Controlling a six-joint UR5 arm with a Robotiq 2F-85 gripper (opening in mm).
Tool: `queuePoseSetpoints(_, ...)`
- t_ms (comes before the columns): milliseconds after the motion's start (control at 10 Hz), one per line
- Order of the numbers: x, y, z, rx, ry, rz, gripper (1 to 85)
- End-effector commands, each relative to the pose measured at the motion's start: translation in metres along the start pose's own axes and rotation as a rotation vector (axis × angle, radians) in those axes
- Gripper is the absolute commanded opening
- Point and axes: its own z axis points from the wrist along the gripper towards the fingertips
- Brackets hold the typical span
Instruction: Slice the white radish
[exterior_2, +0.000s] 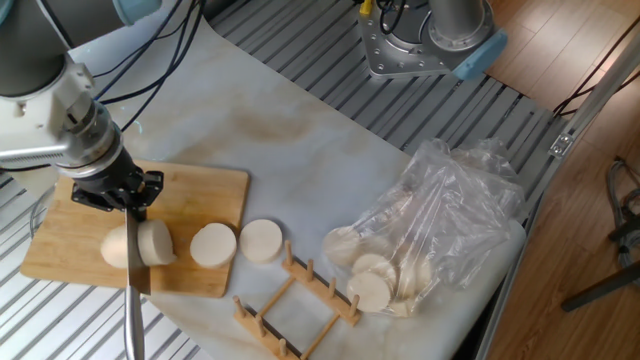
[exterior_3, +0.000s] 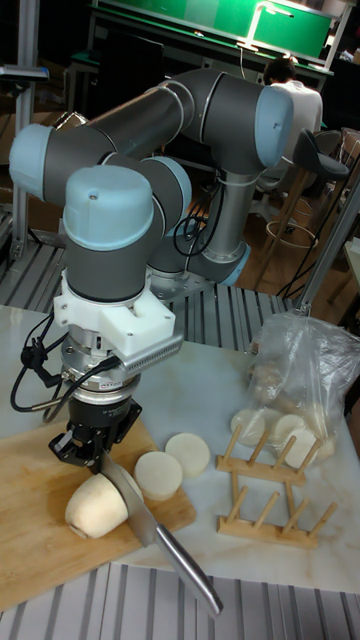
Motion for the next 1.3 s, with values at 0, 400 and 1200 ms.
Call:
queuePoseSetpoints(0,-0.002,0.004,0.006,-0.010,-0.011,0.009,1.3)
queuePoseSetpoints(400,0.015,0.002,0.016,0.009,0.050,0.032,2.0)
queuePoseSetpoints(1200,0.033,-0.008,0.000,-0.014,0.075,0.037,17.7)
